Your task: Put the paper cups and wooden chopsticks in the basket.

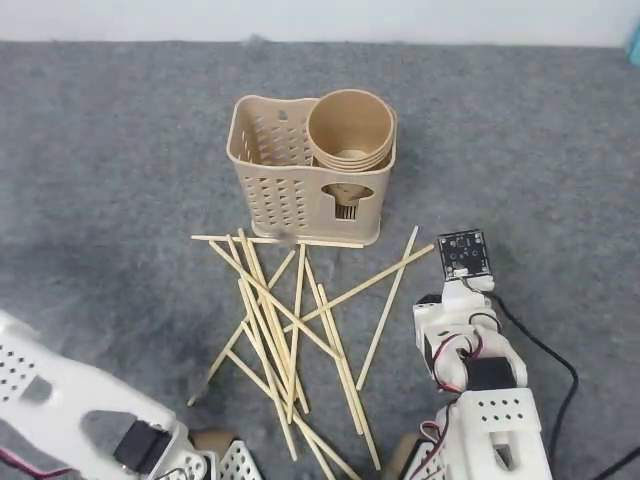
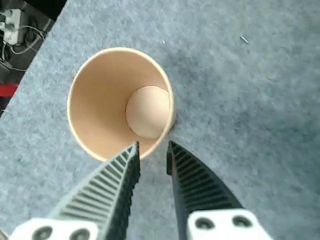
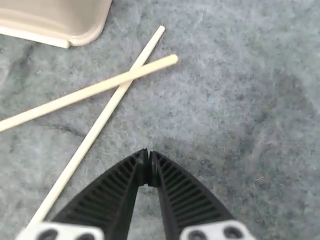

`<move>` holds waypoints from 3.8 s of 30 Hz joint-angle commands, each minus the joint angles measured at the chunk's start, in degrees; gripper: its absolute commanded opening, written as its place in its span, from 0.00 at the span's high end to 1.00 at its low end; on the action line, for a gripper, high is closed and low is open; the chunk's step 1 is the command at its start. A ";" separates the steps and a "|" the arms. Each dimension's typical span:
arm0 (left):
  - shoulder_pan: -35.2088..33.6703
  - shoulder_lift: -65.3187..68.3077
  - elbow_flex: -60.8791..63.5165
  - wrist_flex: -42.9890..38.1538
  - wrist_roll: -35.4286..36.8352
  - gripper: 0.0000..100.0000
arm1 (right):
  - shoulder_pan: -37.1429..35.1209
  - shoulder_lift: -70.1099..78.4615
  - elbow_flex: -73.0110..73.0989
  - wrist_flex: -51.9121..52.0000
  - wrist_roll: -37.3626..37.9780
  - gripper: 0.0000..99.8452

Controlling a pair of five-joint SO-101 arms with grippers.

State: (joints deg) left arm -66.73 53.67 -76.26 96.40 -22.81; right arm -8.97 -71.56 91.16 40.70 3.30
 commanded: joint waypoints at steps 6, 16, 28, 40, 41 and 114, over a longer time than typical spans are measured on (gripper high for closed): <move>0.70 -0.70 10.68 -13.54 0.97 0.91 | -0.48 -1.10 -0.44 -0.66 1.23 0.99; 1.67 -0.70 20.70 -17.05 0.97 0.92 | -0.48 -1.10 -0.44 -0.75 1.23 0.99; 7.38 -1.67 28.35 -16.62 9.93 0.99 | -0.48 -1.10 -0.35 -1.01 1.05 0.99; 16.70 -4.13 7.43 4.22 19.16 0.99 | -0.40 -1.10 -0.35 -1.10 1.14 0.99; 17.32 -4.57 6.11 4.22 20.84 0.99 | -0.40 -1.10 -0.35 -1.10 1.14 0.99; 92.04 -43.16 23.25 3.96 23.03 0.99 | -0.40 -1.10 -0.35 -1.19 1.23 0.99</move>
State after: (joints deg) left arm 25.14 10.86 -52.70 98.77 3.56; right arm -8.97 -71.56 91.16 40.70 3.65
